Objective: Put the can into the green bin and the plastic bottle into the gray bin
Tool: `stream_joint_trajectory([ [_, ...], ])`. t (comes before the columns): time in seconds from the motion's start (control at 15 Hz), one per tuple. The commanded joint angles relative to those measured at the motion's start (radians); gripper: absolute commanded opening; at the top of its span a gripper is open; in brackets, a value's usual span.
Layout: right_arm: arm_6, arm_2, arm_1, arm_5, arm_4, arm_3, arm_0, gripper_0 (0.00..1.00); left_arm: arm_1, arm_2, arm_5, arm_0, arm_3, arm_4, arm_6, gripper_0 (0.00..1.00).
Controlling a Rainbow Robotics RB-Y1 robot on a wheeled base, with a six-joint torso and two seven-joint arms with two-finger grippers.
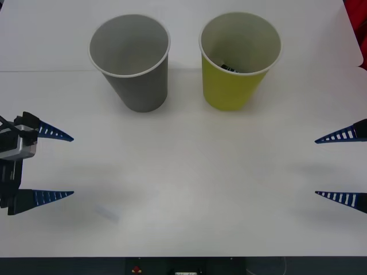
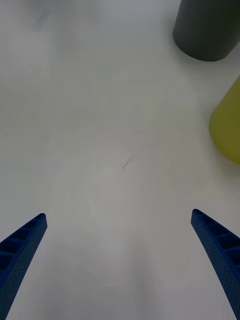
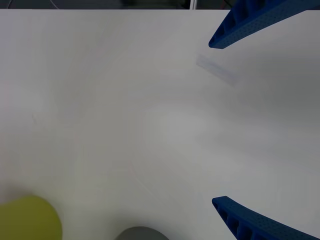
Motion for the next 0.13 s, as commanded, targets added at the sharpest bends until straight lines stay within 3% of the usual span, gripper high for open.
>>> stream_joint_trajectory([
  [0.07, 0.0, 0.0, 0.0, 0.0, 0.0, 0.0, 0.0, 1.0, 0.0, 0.0, 0.0, -0.001, 0.007, -0.011, -0.013, 1.0],
  [0.13, 0.0, 0.0, 0.0, 0.0, 0.0, 0.0, 0.0, 1.0, -0.003, 0.0, 0.0, 0.0, 0.007, -0.014, -0.014, 1.0],
])
